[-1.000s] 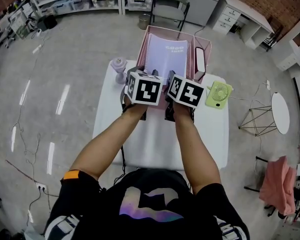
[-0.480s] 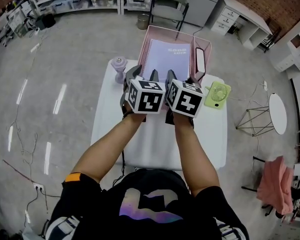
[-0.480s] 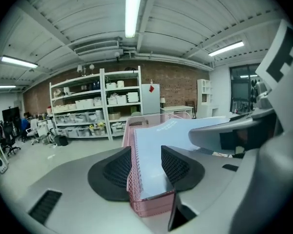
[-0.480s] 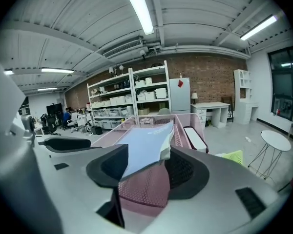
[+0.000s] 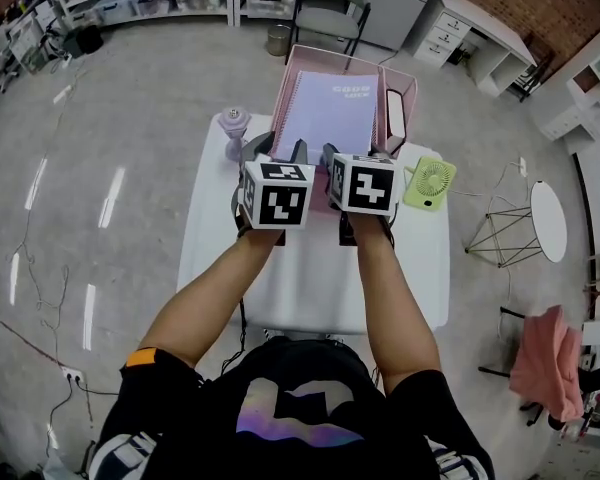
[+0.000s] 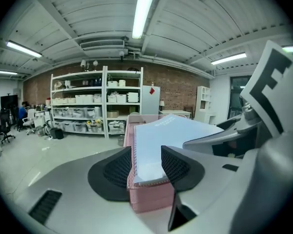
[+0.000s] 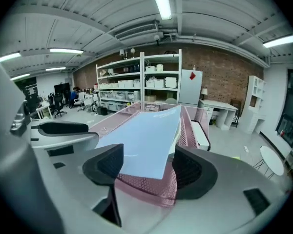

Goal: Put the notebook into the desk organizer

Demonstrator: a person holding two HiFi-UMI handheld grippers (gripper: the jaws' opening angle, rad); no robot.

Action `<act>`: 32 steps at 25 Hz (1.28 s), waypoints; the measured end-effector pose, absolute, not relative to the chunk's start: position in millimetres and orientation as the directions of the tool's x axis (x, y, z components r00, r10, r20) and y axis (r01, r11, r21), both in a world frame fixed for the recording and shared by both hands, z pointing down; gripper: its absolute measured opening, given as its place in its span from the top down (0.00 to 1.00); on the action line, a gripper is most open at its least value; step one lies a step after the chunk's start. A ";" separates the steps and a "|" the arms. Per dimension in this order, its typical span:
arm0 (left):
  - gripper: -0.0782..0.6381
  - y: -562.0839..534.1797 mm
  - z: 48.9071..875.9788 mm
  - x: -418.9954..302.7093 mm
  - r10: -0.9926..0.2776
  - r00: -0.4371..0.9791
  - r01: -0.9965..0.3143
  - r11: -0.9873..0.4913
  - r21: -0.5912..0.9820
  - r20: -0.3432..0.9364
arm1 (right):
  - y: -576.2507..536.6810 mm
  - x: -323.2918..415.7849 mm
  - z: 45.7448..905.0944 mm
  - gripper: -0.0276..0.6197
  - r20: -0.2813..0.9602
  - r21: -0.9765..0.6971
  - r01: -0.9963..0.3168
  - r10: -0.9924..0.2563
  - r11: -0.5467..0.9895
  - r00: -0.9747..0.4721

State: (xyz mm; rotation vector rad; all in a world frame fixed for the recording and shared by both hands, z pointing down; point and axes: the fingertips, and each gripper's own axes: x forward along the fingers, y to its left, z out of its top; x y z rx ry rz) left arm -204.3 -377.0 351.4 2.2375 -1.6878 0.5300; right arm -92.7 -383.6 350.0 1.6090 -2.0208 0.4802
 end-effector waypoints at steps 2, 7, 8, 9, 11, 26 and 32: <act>0.62 -374.0 351.0 -204.6 -0.856 0.252 -0.961 -0.277 0.011 0.451 | -381.1 -89.8 348.6 0.48 0.605 0.097 -0.965 -0.784 0.245 -0.138; 0.62 -370.8 349.0 -205.9 -0.856 0.264 -0.958 -0.287 0.017 0.444 | -379.8 -88.2 346.2 0.48 0.635 0.321 -0.898 -0.772 0.299 -0.031; 0.62 -370.7 349.7 -206.5 -0.855 0.265 -0.958 -0.287 0.019 0.445 | -380.8 -87.7 346.9 0.48 0.635 0.361 -0.881 -0.772 0.307 -0.009; 0.62 -370.7 350.5 -207.3 -0.855 0.266 -0.958 -0.287 0.021 0.446 | -381.4 -88.4 347.1 0.48 0.636 0.388 -0.866 -0.772 0.316 0.004; 0.62 -370.1 351.5 -208.8 -0.854 0.268 -0.958 -0.286 0.028 0.445 | -380.7 -91.7 345.1 0.47 0.636 0.406 -0.850 -0.772 0.336 -0.001; 0.62 -355.7 327.8 -200.0 -0.875 0.311 -0.949 -0.309 0.067 0.370 | -370.5 -76.1 277.8 0.42 0.386 0.321 -0.911 -0.914 0.260 -0.125; 0.62 -322.9 291.5 -187.0 -0.906 0.325 -0.943 -0.330 0.028 0.271 | -333.2 -77.3 264.1 0.68 0.271 0.287 -0.917 -0.942 0.276 -0.199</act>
